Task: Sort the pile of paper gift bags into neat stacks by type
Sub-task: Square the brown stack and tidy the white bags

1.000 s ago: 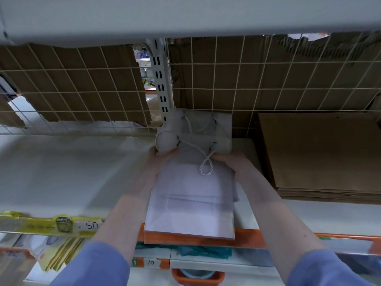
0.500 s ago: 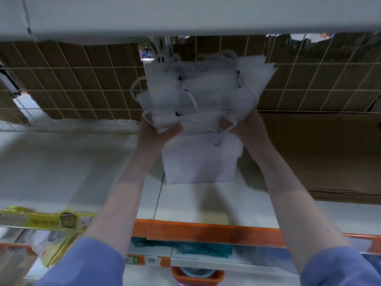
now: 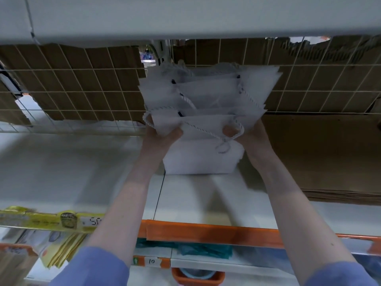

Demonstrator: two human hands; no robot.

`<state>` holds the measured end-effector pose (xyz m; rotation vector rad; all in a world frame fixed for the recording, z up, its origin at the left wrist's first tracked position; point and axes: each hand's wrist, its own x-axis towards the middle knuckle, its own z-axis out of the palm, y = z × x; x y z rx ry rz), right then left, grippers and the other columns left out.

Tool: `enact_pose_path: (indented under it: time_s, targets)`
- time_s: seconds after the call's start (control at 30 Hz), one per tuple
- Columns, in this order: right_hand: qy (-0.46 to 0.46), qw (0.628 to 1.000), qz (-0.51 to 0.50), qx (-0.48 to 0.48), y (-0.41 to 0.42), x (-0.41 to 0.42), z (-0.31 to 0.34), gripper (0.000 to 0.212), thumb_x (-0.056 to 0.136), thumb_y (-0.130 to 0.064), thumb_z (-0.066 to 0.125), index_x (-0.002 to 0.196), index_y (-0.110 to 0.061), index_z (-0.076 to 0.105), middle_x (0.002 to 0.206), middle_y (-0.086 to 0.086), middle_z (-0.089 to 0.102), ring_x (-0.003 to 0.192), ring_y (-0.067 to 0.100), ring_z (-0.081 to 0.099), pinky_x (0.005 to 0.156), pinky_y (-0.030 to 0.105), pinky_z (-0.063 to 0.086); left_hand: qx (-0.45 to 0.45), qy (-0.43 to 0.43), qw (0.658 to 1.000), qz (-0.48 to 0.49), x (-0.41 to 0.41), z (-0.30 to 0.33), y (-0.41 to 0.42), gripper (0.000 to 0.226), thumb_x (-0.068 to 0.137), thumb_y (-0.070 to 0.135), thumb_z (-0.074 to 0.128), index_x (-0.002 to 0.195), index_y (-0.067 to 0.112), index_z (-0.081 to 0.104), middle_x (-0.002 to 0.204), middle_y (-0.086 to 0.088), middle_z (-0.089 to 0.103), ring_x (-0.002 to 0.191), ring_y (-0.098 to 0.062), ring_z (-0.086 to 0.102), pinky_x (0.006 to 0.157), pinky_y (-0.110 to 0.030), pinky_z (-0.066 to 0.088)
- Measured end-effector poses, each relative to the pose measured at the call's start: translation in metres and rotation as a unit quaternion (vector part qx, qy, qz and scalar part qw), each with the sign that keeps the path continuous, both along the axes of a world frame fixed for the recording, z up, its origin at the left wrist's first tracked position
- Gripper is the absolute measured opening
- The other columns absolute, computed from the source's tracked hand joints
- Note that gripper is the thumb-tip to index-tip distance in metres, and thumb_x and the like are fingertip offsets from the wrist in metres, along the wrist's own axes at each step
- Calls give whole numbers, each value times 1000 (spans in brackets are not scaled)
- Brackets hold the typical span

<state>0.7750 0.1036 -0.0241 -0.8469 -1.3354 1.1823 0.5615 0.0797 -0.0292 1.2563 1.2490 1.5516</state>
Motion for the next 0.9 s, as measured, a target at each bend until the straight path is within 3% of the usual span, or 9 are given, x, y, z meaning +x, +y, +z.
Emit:
enact_pose_path:
  time_s: [0.07, 0.2, 0.3, 0.37, 0.5, 0.6, 0.7, 0.8, 0.9]
  targets:
    - [-19, 1000, 21, -11, 1, 6, -5, 88, 49, -41, 87, 122, -4, 54, 111, 1, 68, 100, 11, 66, 84, 28, 56, -6, 33, 999, -29, -4, -4, -4, 60, 52, 43, 67, 106, 26, 47, 99, 15, 57, 83, 13, 59, 75, -11, 47]
    - [15, 998, 47, -31, -1, 12, -14, 115, 55, -62, 78, 145, -10, 28, 137, 12, 51, 122, 24, 54, 93, 37, 50, -13, 20, 997, -75, -11, -16, -8, 51, 55, 45, 64, 102, 35, 46, 105, 17, 56, 86, 18, 59, 76, -7, 47]
    - [-19, 999, 35, -36, -1, 10, -16, 108, 60, -76, 62, 145, -18, 29, 138, 3, 51, 126, 17, 51, 98, 37, 47, -24, 15, 996, -82, -12, -16, -5, 56, 51, 48, 64, 103, 34, 49, 105, 17, 58, 87, 14, 61, 75, -8, 48]
    - [-47, 998, 22, -39, 0, 5, -23, 100, 59, -69, 70, 141, -24, 35, 129, -7, 57, 116, 8, 58, 93, 30, 51, -35, 16, 997, -67, -11, -18, 1, 60, 48, 46, 69, 104, 30, 53, 102, 16, 62, 86, 11, 63, 74, -10, 48]
    - [-49, 994, -65, -70, 3, -7, -39, 80, 63, -38, 84, 133, -25, 48, 123, -6, 62, 111, 13, 60, 96, 40, 49, -40, 24, 999, -20, -6, -22, 10, 60, 63, 26, 82, 116, 26, 53, 105, 16, 66, 92, 4, 65, 79, -17, 51]
    - [-57, 992, -94, -66, 3, -10, -35, 54, 76, -20, 76, 124, -23, 52, 112, -8, 64, 103, 8, 61, 84, 26, 51, -38, 22, 999, 19, -2, -20, 13, 53, 74, 18, 78, 118, 26, 52, 105, 17, 65, 92, 4, 65, 79, -18, 52]
    - [-111, 983, -123, -79, 5, -10, -27, 45, 78, -24, 74, 119, -22, 54, 101, -11, 62, 91, 0, 59, 68, 12, 48, -48, 26, 998, 31, 1, -17, 15, 49, 74, 24, 78, 118, 23, 56, 105, 11, 68, 95, -5, 66, 79, -22, 53]
    - [-145, 972, -125, -134, 6, -10, -29, 28, 82, -28, 70, 105, -18, 58, 89, -10, 60, 84, 7, 58, 72, 23, 48, -107, 26, 994, 28, 4, -16, 16, 35, 77, 30, 76, 109, 24, 61, 93, 14, 69, 83, -3, 68, 69, -20, 55]
    - [-156, 963, -112, -190, 2, -11, -41, 36, 79, -32, 72, 108, -15, 58, 95, -1, 63, 85, 15, 58, 80, 31, 50, -197, 26, 980, 15, 4, -28, 18, 31, 78, 35, 74, 103, 21, 65, 96, 4, 71, 78, -7, 68, 64, -20, 54]
